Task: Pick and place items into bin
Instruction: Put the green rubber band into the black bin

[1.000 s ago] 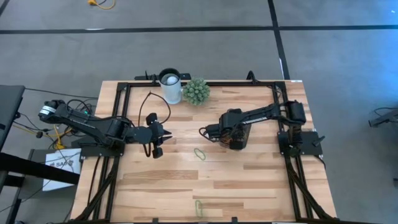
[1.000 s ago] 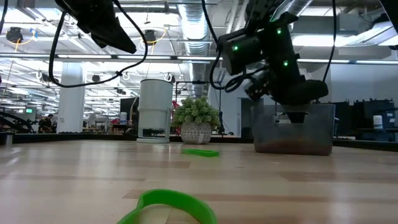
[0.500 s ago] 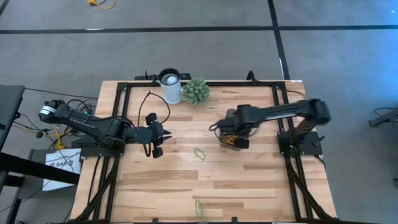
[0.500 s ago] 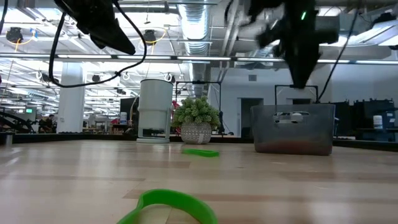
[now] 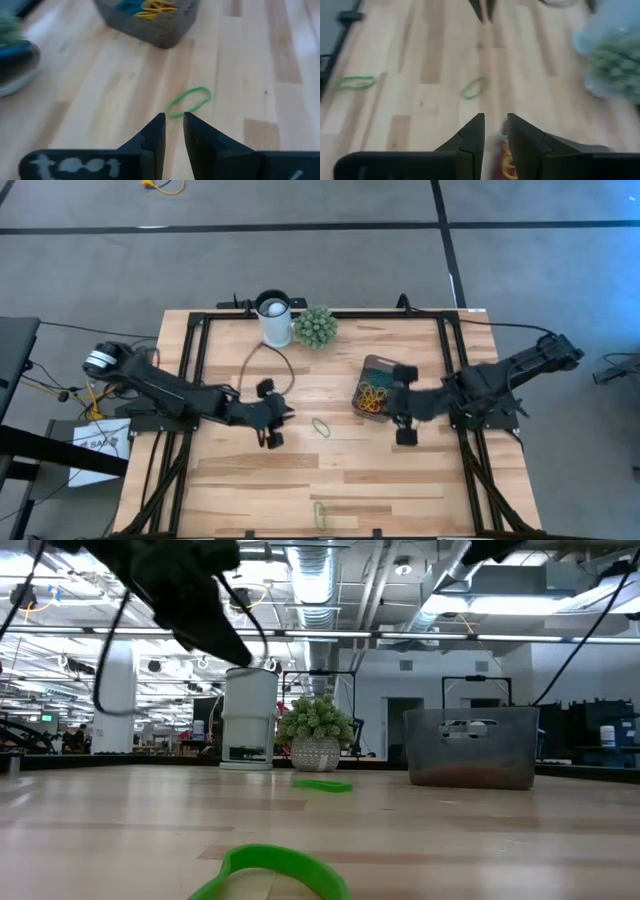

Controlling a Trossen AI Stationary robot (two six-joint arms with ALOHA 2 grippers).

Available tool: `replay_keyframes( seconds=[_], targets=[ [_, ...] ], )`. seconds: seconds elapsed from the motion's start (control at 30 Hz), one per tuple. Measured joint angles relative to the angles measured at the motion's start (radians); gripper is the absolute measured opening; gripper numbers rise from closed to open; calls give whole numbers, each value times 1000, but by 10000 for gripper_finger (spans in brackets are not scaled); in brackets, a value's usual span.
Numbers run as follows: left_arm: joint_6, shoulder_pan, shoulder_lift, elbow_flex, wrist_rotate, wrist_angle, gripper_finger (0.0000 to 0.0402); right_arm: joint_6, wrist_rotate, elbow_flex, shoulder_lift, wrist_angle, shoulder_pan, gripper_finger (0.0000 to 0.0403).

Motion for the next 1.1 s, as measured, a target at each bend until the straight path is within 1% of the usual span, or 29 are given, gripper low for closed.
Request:
replay_keyframes(
  seconds=[0.1, 0.17, 0.2, 0.3, 0.33, 0.43, 0.53, 0.73, 0.83, 1.0, 1.1],
  targets=[
    [1, -2, 110, 0, 46, 161, 59, 29, 2, -129, -35, 110, 66, 77],
    [-4, -1, 176, 0, 94, 275, 59, 58, 13, -228, -48, 244, 103, 77],
    [-7, 2, 209, 0, 113, 335, 59, 72, 18, -282, -52, 323, 119, 77],
    [-8, 8, 295, 6, 145, 457, 59, 59, 48, -450, -42, 643, 165, 75],
    [-7, 12, 326, 16, 153, 486, 59, 44, 58, -502, -34, 747, 179, 75],
    [-8, 22, 407, 55, 182, 495, 59, -6, 89, -635, 18, 1050, 206, 73],
    [-9, 27, 483, 97, 201, 488, 59, -8, 98, -706, 65, 1219, 210, 73],
    [-18, 44, 597, 190, 199, 479, 59, 16, 95, -721, 130, 1247, 179, 72],
    [-75, 60, 621, 228, 200, 416, 59, 24, 95, -720, 155, 1248, 160, 72],
    [-176, 73, 621, 268, 179, 235, 59, 54, 91, -720, 186, 1247, 133, 72],
    [-193, 72, 619, 275, 168, 199, 59, 61, 91, -720, 196, 1249, 122, 72]
  ],
)
